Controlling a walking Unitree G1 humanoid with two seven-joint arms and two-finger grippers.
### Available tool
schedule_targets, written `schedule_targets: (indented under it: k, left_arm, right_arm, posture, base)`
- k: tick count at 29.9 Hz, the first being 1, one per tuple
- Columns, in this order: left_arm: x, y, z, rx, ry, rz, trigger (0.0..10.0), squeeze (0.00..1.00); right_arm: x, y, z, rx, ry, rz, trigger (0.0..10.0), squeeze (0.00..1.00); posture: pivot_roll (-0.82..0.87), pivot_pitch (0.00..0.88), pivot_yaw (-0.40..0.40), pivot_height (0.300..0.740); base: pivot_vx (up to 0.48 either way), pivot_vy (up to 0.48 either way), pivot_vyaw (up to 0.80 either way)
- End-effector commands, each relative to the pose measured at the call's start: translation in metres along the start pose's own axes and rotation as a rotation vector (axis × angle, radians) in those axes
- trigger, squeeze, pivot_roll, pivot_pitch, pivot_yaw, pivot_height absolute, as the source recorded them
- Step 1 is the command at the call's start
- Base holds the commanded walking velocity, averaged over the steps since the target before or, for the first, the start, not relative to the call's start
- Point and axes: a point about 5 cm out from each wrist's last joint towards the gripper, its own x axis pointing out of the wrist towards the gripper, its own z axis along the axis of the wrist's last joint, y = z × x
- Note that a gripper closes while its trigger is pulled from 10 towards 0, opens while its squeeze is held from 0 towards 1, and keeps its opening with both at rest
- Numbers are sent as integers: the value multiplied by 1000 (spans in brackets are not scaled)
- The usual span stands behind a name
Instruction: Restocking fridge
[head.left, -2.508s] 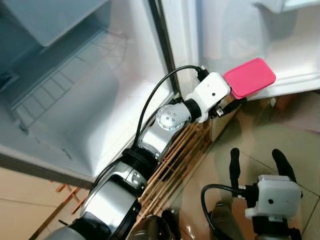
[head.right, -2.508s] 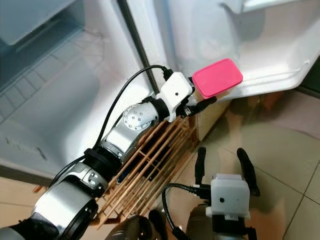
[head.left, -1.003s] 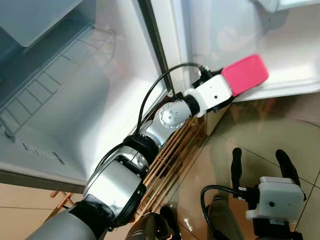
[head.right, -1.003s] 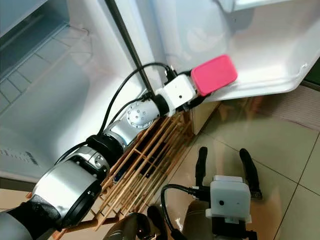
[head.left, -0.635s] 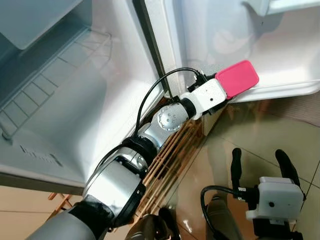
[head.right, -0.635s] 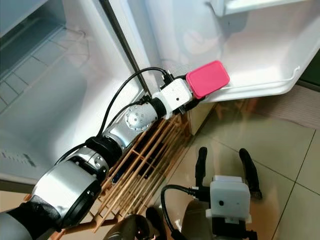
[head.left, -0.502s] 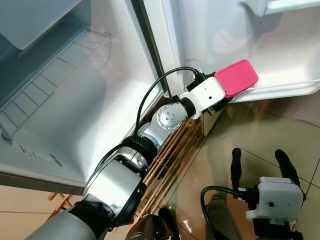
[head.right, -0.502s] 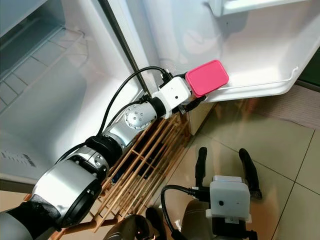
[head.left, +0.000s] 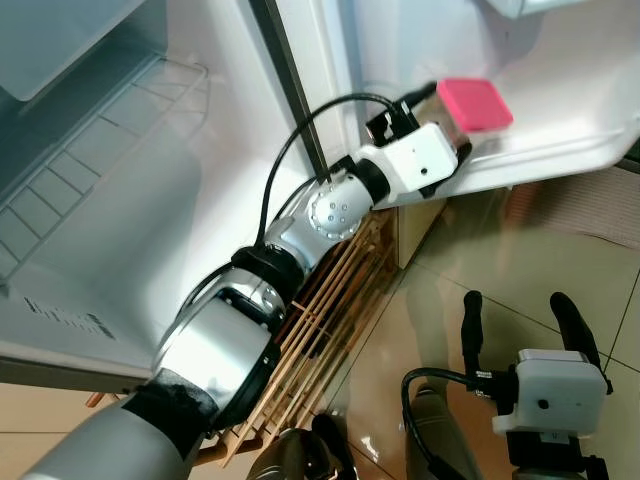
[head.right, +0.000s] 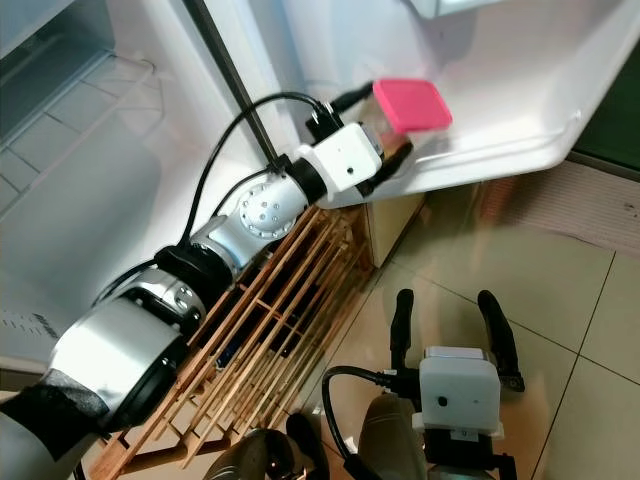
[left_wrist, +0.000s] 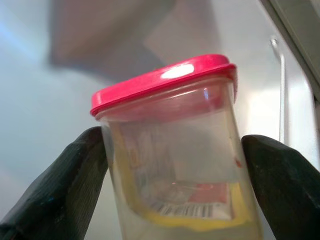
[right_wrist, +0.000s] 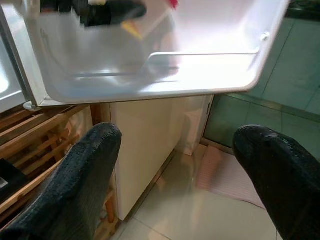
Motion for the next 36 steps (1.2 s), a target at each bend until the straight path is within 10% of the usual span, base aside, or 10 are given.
schedule_targets:
  k: [1,10,12,20,21,36]
  left_arm:
    - [-2,13,-2,22,6,32,10000,1000]
    - [-17,-10,-23,-8,116,-55,10000,1000]
    - [-18,-11,-25,-3,131,-50,10000,0]
    - [-26,-23,-41,-128,261,-62,10000,0]
    - [-27,-25,-42,-153,273,-66,10000,1000]
    - [-15,-4,-22,49,115,-26,10000,1000]
  right_arm:
    - [-2,2,-5,5,35,12,10000,0]
    - [0,2,-6,4,33,25,10000,0]
    - [0,2,-6,4,32,25,10000,0]
    - [1,2,-6,2,30,31,10000,0]
    - [1,2,-6,1,30,33,10000,0]
    - [1,2,-6,-2,31,37,10000,0]
  posture:
    - [-378,240,255,725]
    - [-374,237,249,725]
    - [-375,237,248,725]
    - [-379,233,242,725]
    - [-379,233,242,725]
    - [-381,228,244,725]
  base:
    - [0,0,0]
    - [0,0,0]
    - [0,0,0]
    - [0,0,0]
    - [0,0,0]
    - [0,0,0]
